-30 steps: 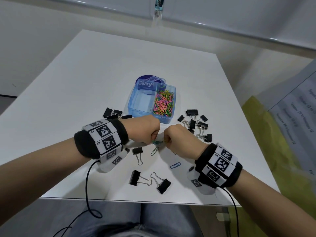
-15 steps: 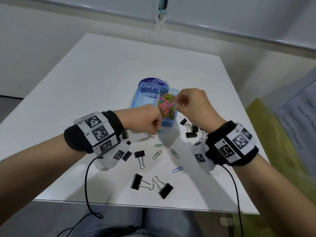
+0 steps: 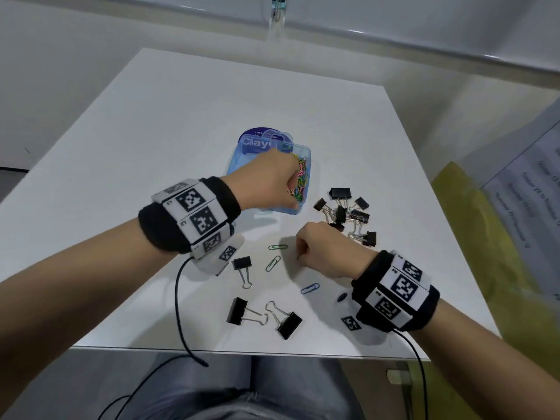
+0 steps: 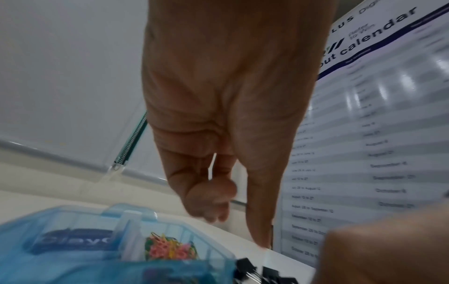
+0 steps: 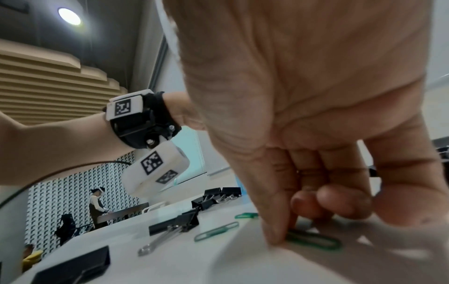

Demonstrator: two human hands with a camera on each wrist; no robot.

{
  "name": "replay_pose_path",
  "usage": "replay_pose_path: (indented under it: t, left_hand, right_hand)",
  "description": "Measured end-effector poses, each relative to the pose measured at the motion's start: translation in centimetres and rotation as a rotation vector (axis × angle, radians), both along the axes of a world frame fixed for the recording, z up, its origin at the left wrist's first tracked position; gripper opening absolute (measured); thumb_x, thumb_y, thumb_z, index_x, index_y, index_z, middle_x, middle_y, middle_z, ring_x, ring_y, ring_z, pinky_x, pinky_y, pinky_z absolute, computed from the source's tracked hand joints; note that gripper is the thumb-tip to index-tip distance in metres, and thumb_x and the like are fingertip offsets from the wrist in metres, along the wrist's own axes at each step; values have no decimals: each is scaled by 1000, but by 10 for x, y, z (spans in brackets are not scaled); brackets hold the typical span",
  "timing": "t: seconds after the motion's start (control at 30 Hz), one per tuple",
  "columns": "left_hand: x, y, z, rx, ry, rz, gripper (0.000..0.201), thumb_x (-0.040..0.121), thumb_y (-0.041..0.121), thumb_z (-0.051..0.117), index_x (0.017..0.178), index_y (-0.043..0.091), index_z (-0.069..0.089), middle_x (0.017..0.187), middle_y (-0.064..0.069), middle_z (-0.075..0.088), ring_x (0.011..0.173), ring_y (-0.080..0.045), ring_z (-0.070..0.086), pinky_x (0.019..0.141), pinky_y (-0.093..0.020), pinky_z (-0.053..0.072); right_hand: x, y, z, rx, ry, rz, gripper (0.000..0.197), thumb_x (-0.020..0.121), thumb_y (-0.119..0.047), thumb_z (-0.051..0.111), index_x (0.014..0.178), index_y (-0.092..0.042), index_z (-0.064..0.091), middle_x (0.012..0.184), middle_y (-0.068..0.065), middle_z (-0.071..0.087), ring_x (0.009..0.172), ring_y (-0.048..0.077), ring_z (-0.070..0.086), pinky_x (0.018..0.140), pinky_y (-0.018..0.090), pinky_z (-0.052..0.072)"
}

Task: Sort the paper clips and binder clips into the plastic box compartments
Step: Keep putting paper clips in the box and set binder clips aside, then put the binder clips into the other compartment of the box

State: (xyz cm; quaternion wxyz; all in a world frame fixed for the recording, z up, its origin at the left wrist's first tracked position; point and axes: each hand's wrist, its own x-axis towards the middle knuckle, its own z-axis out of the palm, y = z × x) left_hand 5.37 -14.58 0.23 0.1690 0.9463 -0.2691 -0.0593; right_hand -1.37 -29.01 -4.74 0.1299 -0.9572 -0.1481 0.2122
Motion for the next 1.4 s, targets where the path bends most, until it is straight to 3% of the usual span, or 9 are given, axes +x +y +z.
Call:
replay_pose_path:
  t: [0.2, 0.4, 0.6, 0.8, 0.97, 1.03, 1.13, 1.27, 1.4]
  left_hand:
    - [-40, 3, -25, 383, 220, -195, 60, 65, 39, 83, 105, 1, 58, 102, -13, 62, 85, -29, 62, 69, -39, 53]
    - [-44, -2, -34, 375, 184, -199, 31, 75, 14, 76, 98, 3, 58, 105, -14, 61, 96, -30, 60, 70, -35, 46]
    - [-38, -4, -33, 310, 251, -187, 9, 78, 1, 69, 87, -2, 68, 65, -5, 63, 74, -23, 59, 68, -31, 49]
    - [-38, -1, -41, 335, 166, -225, 6, 81, 1, 59, 78, 3, 63, 87, -15, 69, 81, -32, 65, 62, -33, 46]
    - [-42, 1, -46, 350, 121, -221, 9, 82, -1, 54, 84, 1, 63, 89, -16, 67, 81, -33, 64, 60, -34, 45]
    - [-42, 5, -45, 310, 143, -242, 10, 81, 2, 57, 85, 3, 65, 91, -12, 67, 85, -30, 64, 66, -36, 48]
    - [-40, 10, -36, 262, 185, -277, 13, 80, 3, 57, 86, 8, 68, 91, -4, 69, 80, -21, 59, 64, -26, 40]
    - [-20, 14, -10, 133, 136, -196, 8, 79, 7, 62, 82, 6, 70, 78, -4, 69, 70, -15, 53, 64, -23, 39]
    - [13, 16, 9, -39, 20, -12, 8, 81, 8, 65, 77, 2, 67, 70, -6, 62, 66, -16, 50, 55, -21, 34]
  right_hand:
    - [-12, -2, 6, -13, -30, 112, 15, 77, 2, 49, 86, -1, 62, 92, 19, 65, 82, 32, 57, 67, 36, 43]
    - [-27, -9, 15, 21, 11, 182, 19, 70, 4, 55, 71, -15, 57, 60, -6, 46, 60, 15, 42, 53, 23, 33]
    - [-33, -9, 6, -82, -24, 184, 21, 74, 0, 56, 69, -20, 52, 83, 12, 64, 79, 32, 59, 66, 34, 46]
    - [-36, -6, 8, -141, 3, 230, 9, 80, 1, 49, 82, 0, 57, 91, 19, 62, 83, 36, 58, 72, 43, 49]
    - [-38, -3, 13, -106, 2, 268, 29, 75, 8, 45, 62, -17, 40, 77, 14, 52, 71, 30, 48, 63, 37, 38]
    - [-31, -4, 14, -64, -23, 231, 14, 77, 5, 47, 73, -6, 55, 82, 18, 61, 76, 31, 52, 64, 34, 36]
    - [-7, -9, 26, 25, -115, 99, 22, 81, 2, 48, 91, -4, 67, 93, 15, 69, 84, 28, 57, 69, 29, 38]
    - [40, -10, 44, 253, -327, -142, 21, 79, 3, 53, 83, -7, 71, 72, 4, 62, 68, 18, 55, 65, 22, 39]
    - [80, -2, 51, 437, -392, -268, 16, 79, 4, 58, 87, -3, 70, 76, 9, 65, 64, 15, 55, 64, 21, 42]
